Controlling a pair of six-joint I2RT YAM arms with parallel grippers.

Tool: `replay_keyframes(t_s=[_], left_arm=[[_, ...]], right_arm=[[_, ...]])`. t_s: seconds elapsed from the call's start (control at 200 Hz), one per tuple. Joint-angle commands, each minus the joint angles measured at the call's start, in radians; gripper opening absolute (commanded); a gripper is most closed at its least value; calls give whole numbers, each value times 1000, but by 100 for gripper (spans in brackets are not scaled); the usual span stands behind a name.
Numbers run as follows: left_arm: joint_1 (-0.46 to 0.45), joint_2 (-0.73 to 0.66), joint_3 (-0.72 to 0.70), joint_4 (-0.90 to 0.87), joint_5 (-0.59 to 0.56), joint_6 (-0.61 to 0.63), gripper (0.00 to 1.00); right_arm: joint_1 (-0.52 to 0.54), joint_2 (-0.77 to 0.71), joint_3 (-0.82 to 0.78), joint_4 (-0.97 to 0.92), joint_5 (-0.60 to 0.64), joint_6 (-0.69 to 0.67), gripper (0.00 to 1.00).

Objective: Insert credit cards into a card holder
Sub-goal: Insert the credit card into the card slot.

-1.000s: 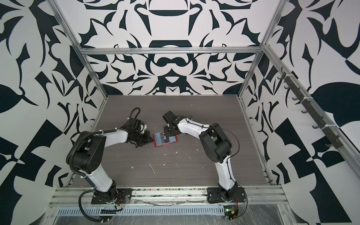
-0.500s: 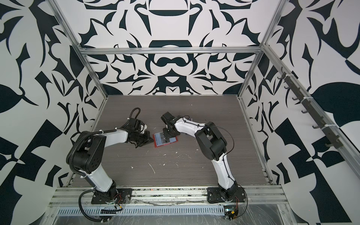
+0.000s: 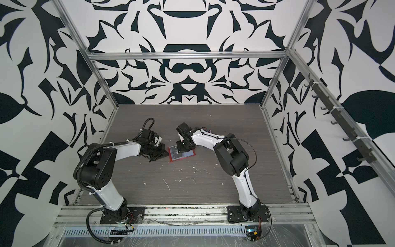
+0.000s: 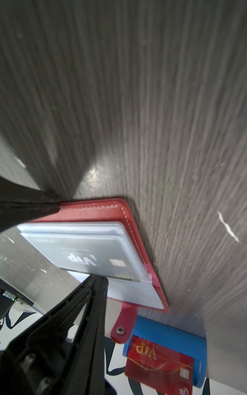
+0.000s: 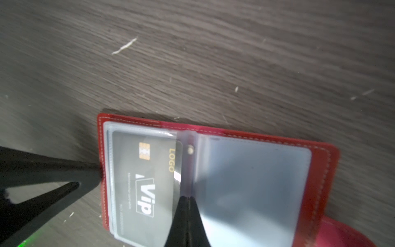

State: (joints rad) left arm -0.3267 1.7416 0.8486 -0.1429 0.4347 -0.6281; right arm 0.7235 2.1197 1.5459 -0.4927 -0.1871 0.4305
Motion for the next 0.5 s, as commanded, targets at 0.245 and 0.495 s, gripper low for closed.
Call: replay_keyframes(t_s=[0.245, 0.495], left_arm=[[-3, 37, -3, -69, -31, 13, 0], [-3, -12, -12, -70, -63, 13, 0]], right_arm=[[1, -53, -49, 81, -63, 11, 0], [-6, -140, -111, 97, 83, 20, 3]])
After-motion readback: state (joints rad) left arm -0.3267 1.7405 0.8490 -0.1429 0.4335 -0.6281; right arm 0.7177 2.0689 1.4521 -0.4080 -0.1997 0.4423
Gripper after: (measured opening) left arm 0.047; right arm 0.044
